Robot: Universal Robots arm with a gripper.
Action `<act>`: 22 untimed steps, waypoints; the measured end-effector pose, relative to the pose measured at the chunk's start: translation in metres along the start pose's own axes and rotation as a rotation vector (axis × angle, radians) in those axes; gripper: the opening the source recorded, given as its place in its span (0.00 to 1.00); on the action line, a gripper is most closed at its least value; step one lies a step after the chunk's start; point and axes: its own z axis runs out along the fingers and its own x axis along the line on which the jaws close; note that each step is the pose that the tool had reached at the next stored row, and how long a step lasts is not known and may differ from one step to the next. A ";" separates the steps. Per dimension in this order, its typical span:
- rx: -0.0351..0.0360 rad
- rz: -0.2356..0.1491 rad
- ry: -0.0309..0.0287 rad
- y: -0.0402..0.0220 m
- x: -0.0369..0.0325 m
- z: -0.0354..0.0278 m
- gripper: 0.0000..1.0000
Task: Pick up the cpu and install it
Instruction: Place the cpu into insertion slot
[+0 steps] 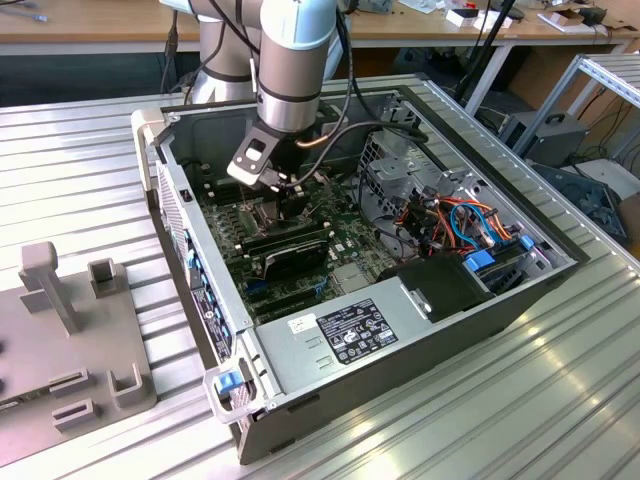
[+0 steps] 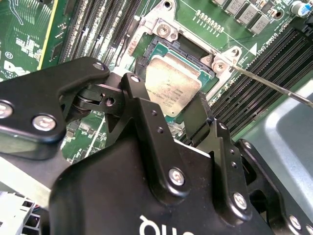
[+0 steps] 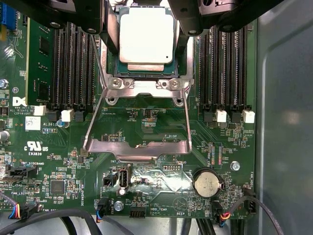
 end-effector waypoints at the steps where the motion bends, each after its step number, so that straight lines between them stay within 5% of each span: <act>1: 0.0000 0.000 -0.0001 0.0000 -0.0001 -0.0005 0.55; 22: 0.0001 0.000 -0.0005 0.0000 -0.0001 -0.0005 0.55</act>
